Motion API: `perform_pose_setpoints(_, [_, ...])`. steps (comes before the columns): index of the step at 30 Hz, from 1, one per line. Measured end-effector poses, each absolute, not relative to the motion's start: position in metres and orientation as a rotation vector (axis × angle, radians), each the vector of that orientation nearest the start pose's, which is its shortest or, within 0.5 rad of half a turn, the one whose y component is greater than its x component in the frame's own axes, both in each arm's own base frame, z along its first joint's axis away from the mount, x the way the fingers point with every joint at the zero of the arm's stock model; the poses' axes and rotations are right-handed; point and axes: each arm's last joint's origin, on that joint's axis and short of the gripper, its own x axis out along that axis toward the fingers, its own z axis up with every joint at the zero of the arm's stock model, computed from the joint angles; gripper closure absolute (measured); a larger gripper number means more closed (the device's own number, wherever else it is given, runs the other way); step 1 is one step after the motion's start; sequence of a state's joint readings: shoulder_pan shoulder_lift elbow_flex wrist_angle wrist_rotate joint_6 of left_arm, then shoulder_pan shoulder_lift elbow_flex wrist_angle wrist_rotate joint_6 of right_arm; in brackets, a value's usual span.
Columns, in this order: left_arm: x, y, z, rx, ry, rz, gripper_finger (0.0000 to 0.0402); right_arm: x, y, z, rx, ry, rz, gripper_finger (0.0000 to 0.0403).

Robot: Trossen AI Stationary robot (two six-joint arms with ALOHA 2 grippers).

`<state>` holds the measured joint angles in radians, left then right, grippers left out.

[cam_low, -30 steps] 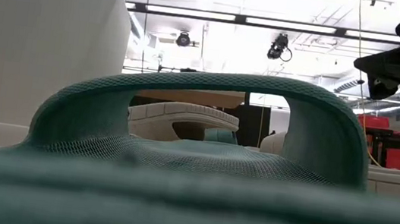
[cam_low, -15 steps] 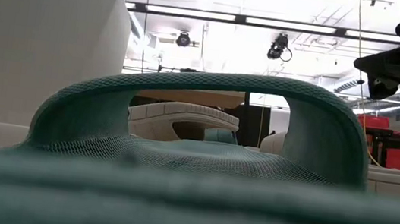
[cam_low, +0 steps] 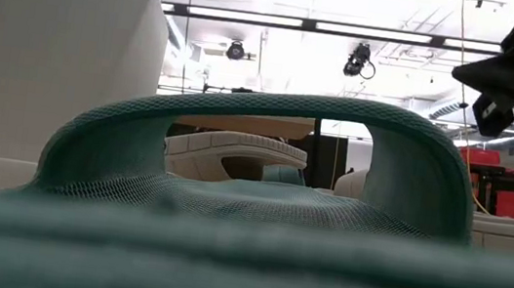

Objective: Pick and place slides into the shelf
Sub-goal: Put the top green slipper on the shelf

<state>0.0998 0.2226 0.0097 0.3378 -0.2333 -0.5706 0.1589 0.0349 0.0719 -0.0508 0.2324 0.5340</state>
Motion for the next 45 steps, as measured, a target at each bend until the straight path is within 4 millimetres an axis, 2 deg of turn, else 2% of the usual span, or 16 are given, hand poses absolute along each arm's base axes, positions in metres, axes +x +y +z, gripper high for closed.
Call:
perform_pose_setpoints(3, [0.108, 0.018, 0.181, -0.569, -0.223, 0.312, 0.0385, 0.095, 0.009, 0.181, 0.715, -0.021, -0.068, 0.0385])
perform_pose_setpoints(5, [0.108, 0.019, 0.181, -0.572, -0.229, 0.332, 0.0388, 0.095, 0.009, 0.181, 0.769, -0.017, -0.069, 0.0385])
perform_pose_setpoints(14, [0.108, 0.019, 0.181, -0.576, -0.235, 0.345, 0.0382, 0.094, 0.004, 0.187, 0.806, -0.142, -0.212, 0.0383])
perform_pose_setpoints(20, [0.108, 0.019, 0.181, -0.625, -0.244, 0.340, 0.0376, 0.099, 0.002, 0.185, 0.890, -0.128, -0.262, 0.0357])
perform_pose_setpoints(22, [0.108, 0.019, 0.181, -0.651, -0.249, 0.337, 0.0377, 0.101, 0.000, 0.192, 0.874, -0.122, -0.285, 0.0340])
perform_pose_setpoints(26, [0.108, 0.019, 0.181, -0.690, -0.256, 0.332, 0.0382, 0.109, -0.005, 0.222, 0.777, -0.108, -0.401, 0.0295])
perform_pose_setpoints(30, [0.108, 0.019, 0.181, -0.698, -0.258, 0.332, 0.0382, 0.120, -0.017, 0.245, 0.701, 0.078, -0.662, 0.0248])
perform_pose_setpoints(34, [0.108, 0.019, 0.181, -0.698, -0.258, 0.332, 0.0375, 0.132, -0.034, 0.246, 0.838, 0.340, -0.919, 0.0218])
perform_pose_setpoints(38, [0.108, 0.019, 0.181, -0.696, -0.257, 0.332, 0.0367, 0.154, -0.050, 0.230, 0.978, 0.547, -0.913, 0.0205])
perform_pose_setpoints(41, [0.108, 0.019, 0.181, -0.689, -0.255, 0.333, 0.0362, 0.171, -0.062, 0.215, 1.053, 0.624, -0.873, 0.0200])
perform_pose_setpoints(45, [0.108, 0.019, 0.179, -0.688, -0.242, 0.338, 0.0357, 0.183, -0.075, 0.198, 1.095, 0.682, -0.894, 0.0192])
